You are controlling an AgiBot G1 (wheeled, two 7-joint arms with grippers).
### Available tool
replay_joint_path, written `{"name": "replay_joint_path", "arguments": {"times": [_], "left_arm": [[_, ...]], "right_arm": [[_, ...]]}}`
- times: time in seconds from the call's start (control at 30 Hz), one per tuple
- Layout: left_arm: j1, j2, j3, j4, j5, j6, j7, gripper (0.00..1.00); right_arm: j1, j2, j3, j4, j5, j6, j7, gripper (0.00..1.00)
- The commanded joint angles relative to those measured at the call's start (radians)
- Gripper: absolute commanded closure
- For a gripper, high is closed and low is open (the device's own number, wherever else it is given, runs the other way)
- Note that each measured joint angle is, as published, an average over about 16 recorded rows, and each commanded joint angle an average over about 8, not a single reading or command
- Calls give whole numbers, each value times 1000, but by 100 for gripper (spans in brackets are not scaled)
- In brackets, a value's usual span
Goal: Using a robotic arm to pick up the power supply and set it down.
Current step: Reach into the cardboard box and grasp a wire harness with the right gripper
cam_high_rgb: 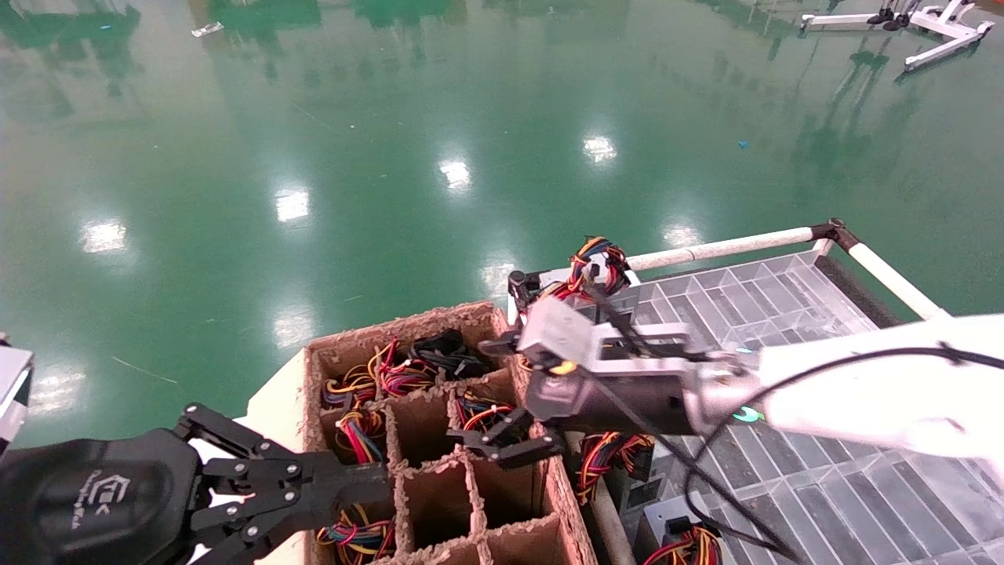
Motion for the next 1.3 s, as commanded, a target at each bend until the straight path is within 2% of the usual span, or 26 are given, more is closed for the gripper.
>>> {"name": "replay_joint_path", "arguments": {"times": [0.03,0.1,0.17,0.33,0.57,1.0,1.07,1.1,1.27,1.3], "left_arm": [[0,0,0,0,0,0,0,100],[0,0,0,0,0,0,0,100],[0,0,0,0,0,0,0,100],[0,0,0,0,0,0,0,100],[0,0,0,0,0,0,0,100],[0,0,1,0,0,0,0,100],[0,0,1,0,0,0,0,92],[0,0,1,0,0,0,0,82],[0,0,1,0,0,0,0,20],[0,0,1,0,0,0,0,10]], "right_arm": [[24,-34,-13,-42,-23,12,-17,71],[45,-62,-21,-86,-39,27,-32,91],[64,-89,-26,-131,-51,42,-47,99],[102,-148,-37,-240,-76,79,-88,100],[145,-202,-35,-389,-74,90,-145,100],[201,-238,-45,-566,-79,79,-217,100],[206,-240,-48,-580,-80,79,-224,100],[208,-241,-50,-586,-81,79,-226,100],[212,-245,-55,-610,-80,81,-233,100],[211,-245,-56,-614,-79,81,-235,100]]}}
